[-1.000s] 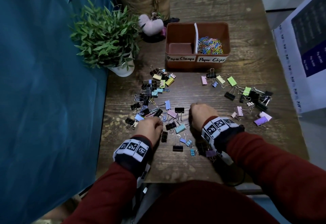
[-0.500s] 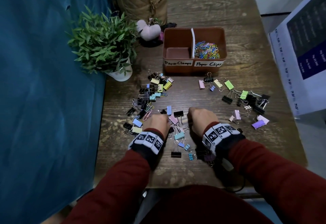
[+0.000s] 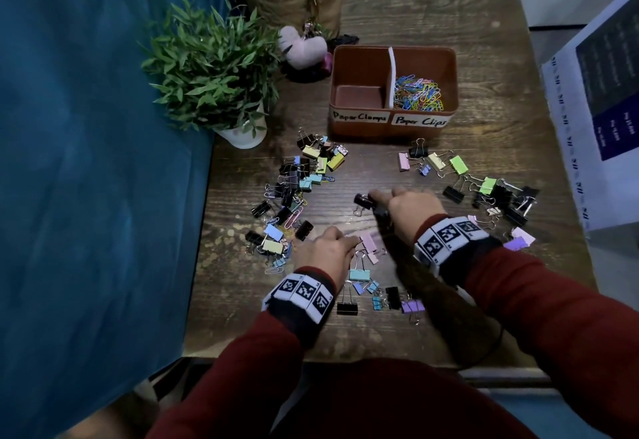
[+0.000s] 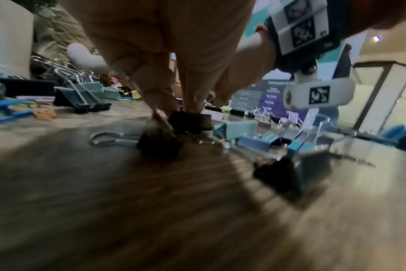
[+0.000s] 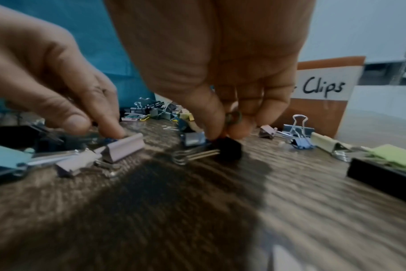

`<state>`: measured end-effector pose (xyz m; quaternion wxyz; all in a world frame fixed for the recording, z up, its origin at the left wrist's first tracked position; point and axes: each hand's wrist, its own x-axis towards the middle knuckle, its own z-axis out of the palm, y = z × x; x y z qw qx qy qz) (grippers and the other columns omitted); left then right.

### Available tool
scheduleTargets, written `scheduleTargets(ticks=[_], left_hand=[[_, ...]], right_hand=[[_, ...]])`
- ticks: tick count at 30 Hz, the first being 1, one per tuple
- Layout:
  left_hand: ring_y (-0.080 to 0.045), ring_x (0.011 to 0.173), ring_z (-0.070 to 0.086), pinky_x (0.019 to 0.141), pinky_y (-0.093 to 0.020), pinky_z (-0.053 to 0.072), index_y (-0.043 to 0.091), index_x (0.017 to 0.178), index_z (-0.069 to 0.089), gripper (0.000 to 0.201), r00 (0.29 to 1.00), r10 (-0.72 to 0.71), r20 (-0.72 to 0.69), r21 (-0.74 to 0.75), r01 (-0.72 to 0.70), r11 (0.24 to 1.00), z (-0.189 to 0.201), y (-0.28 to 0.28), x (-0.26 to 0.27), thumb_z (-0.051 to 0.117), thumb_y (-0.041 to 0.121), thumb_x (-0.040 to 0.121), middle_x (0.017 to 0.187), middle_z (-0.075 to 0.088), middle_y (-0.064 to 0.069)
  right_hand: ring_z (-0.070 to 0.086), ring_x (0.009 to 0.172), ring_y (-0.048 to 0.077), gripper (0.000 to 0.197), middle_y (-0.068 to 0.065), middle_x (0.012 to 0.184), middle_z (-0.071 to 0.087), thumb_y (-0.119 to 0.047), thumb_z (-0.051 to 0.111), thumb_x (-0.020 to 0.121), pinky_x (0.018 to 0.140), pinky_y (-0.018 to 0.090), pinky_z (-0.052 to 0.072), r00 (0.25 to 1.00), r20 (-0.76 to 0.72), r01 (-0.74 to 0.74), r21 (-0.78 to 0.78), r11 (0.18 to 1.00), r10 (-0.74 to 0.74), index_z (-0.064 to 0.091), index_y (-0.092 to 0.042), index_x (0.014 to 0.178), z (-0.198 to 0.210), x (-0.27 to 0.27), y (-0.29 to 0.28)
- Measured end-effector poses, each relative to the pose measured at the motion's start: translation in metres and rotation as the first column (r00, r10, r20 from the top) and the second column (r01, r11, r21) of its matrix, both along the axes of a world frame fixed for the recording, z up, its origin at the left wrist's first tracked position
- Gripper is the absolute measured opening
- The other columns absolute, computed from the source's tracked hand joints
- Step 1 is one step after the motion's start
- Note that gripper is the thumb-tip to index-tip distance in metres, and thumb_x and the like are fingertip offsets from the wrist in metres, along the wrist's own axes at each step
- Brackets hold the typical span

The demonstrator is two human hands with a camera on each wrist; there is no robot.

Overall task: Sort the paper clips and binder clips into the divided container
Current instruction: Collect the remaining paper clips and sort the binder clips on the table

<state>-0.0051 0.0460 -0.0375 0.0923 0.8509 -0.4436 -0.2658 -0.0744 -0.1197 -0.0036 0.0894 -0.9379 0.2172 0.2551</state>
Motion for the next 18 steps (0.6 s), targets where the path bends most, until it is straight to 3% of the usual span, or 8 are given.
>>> scheduleTargets(ticks=[4, 7, 10, 12, 15, 18], left_hand=[[-0.016, 0.1, 0.056, 0.078, -0.027, 0.045, 0.027, 0.114, 0.061, 0.024, 0.984, 0.165, 0.063, -0.08, -0.16, 0.984, 0.01, 0.009, 0.011, 0.047, 0.031, 0.095, 0.114, 0.055, 0.006], [-0.019, 0.104, 0.053, 0.078, -0.031, 0.045, 0.025, 0.11, 0.062, 0.02, 0.936, 0.313, 0.159, -0.056, -0.308, 0.95, 0.018, 0.02, 0.038, 0.049, 0.029, 0.095, 0.114, 0.056, 0.002], [-0.021, 0.105, 0.052, 0.079, -0.034, 0.046, 0.026, 0.11, 0.063, 0.02, 0.918, 0.328, 0.224, 0.011, -0.339, 0.941, 0.023, 0.023, 0.065, 0.052, 0.031, 0.094, 0.114, 0.061, 0.0], [-0.023, 0.103, 0.055, 0.08, -0.035, 0.046, 0.026, 0.107, 0.064, 0.019, 0.919, 0.311, 0.242, 0.015, -0.324, 0.946, 0.026, 0.02, 0.075, 0.054, 0.032, 0.092, 0.11, 0.064, -0.001], [-0.024, 0.09, 0.06, 0.071, -0.031, 0.045, 0.026, 0.096, 0.061, 0.01, 0.906, 0.368, 0.208, -0.031, -0.37, 0.929, 0.029, 0.016, 0.081, 0.059, 0.033, 0.089, 0.099, 0.067, -0.001], [-0.024, 0.088, 0.061, 0.071, -0.031, 0.046, 0.027, 0.096, 0.06, 0.01, 0.892, 0.42, 0.168, -0.056, -0.417, 0.907, 0.026, 0.021, 0.082, 0.058, 0.033, 0.088, 0.101, 0.065, 0.001]], right_hand=[[0.056, 0.108, 0.027, 0.068, 0.006, 0.117, 0.053, -0.031, 0.059, 0.087, 0.097, 0.042, 0.042, 0.984, 0.106, -0.146, 0.036, 0.989, 0.141, 0.021, -0.04, 0.143, 0.001, 0.008, 0.014], [0.052, 0.113, 0.026, 0.064, 0.008, 0.122, 0.052, -0.033, 0.058, 0.088, 0.101, 0.043, 0.038, 0.961, 0.139, -0.251, 0.056, 0.966, 0.241, 0.025, -0.038, 0.143, 0.004, 0.031, 0.032], [0.05, 0.118, 0.028, 0.057, 0.01, 0.128, 0.05, -0.032, 0.056, 0.089, 0.103, 0.045, 0.038, 0.946, 0.112, -0.312, 0.067, 0.948, 0.303, 0.033, -0.031, 0.141, 0.003, 0.058, 0.046], [0.048, 0.12, 0.03, 0.058, 0.012, 0.129, 0.05, -0.03, 0.054, 0.091, 0.103, 0.046, 0.039, 0.942, 0.106, -0.328, 0.087, 0.941, 0.319, 0.029, -0.029, 0.143, -0.002, 0.075, 0.051], [0.046, 0.122, 0.032, 0.053, 0.013, 0.132, 0.048, -0.026, 0.044, 0.097, 0.101, 0.046, 0.041, 0.937, 0.06, -0.349, 0.088, 0.933, 0.345, 0.024, -0.029, 0.145, -0.009, 0.091, 0.053], [0.042, 0.126, 0.033, 0.059, 0.014, 0.135, 0.045, -0.027, 0.049, 0.094, 0.103, 0.047, 0.04, 0.932, 0.037, -0.361, 0.103, 0.927, 0.359, 0.021, -0.034, 0.146, -0.011, 0.089, 0.052]])
